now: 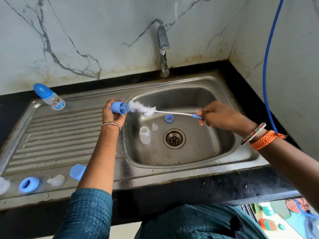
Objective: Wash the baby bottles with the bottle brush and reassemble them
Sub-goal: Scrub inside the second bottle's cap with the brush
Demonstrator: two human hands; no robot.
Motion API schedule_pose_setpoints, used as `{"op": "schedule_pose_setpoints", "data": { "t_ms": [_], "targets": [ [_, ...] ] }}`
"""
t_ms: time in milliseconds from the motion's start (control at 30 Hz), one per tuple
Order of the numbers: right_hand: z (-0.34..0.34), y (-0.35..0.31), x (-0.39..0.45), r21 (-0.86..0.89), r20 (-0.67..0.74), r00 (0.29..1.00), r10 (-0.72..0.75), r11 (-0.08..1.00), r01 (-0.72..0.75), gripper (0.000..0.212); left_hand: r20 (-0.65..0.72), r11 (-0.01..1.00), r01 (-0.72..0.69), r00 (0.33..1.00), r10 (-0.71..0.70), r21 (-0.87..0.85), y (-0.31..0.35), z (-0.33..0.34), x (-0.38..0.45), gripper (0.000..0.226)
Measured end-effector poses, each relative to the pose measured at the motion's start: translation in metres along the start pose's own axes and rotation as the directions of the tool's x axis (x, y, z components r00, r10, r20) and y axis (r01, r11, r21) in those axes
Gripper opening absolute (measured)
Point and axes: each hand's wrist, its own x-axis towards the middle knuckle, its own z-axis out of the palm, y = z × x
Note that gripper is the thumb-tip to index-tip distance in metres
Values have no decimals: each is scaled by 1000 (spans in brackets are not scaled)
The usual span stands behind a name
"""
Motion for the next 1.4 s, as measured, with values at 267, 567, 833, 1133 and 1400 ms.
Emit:
{"op": "schedule_pose_setpoints", "data": {
  "t_ms": [267,567,833,1133,1400],
  "targets": [
    [-3,-1,2,133,397,917,36,986,-96,17,73,1000,18,997,-19,17,0,1,7,18],
    [7,13,7,-136,-215,969,-120,986,92,12,38,997,-10,999,13,-74,2,2,4,18],
    [-1,3,6,-270,-111,992,-52,963,20,32,74,996,-13,997,19,-85,-2,3,-1,21],
    [3,2,-1,-375,-249,943,-220,920,115,12,29,996,-16,999,19,-90,-1,0,-2,22],
    [10,7,3,-333,-152,973,-177,936,118,20,37,989,-31,999,37,-146,4,2,-4,22]
  ]
}}
